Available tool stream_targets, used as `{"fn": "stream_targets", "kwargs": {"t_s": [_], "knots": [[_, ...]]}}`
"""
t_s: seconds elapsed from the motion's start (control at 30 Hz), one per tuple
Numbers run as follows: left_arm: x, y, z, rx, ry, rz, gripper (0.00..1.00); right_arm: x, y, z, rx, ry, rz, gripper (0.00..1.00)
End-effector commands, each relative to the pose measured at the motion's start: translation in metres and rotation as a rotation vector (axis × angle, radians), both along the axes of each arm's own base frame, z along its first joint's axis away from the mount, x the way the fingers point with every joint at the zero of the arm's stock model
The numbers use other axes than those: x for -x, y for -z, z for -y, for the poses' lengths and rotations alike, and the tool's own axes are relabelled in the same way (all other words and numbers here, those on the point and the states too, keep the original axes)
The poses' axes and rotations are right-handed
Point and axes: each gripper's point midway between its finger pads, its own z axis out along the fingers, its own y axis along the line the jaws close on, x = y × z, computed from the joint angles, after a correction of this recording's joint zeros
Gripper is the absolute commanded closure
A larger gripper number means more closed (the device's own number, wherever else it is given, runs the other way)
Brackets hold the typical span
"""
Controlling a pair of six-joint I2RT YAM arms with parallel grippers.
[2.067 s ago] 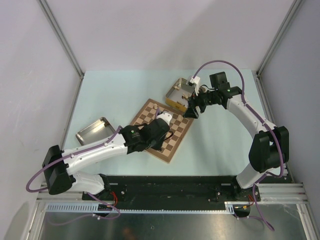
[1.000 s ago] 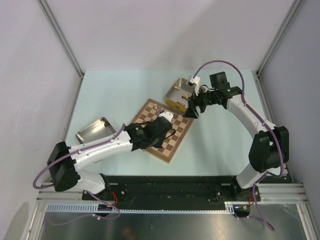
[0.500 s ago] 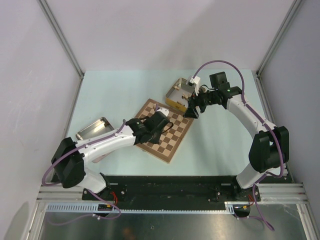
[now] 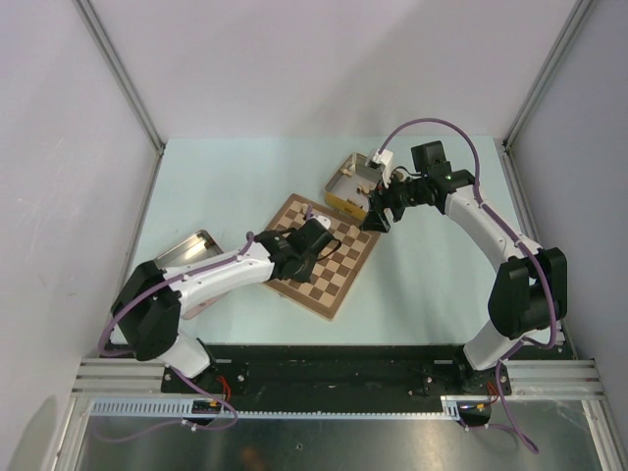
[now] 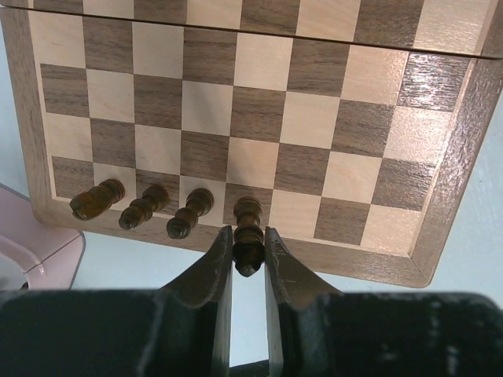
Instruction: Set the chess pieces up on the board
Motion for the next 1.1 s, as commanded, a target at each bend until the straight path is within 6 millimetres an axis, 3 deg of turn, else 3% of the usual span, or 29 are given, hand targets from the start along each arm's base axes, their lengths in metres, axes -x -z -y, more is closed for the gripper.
{"fn": "stream_targets", "kwargs": {"t_s": [0.0,0.6,1.07], "knots": [[-0.009,0.003,-0.003,-0.016,-0.011,0.027,0.99,0.001,-0.002,0.000,0.002,-0.012,0.022,0.19],[-0.005,0.019,-0.011,-0.037,-0.023,-0.011,0.96,0.001,-0.001,-0.001,0.001,-0.014,0.020,0.19],[-0.005,0.016,-0.010,-0.021,-0.037,-0.007,0.82,0.001,-0.001,-0.001,0.002,-0.014,0.017,0.19]]}}
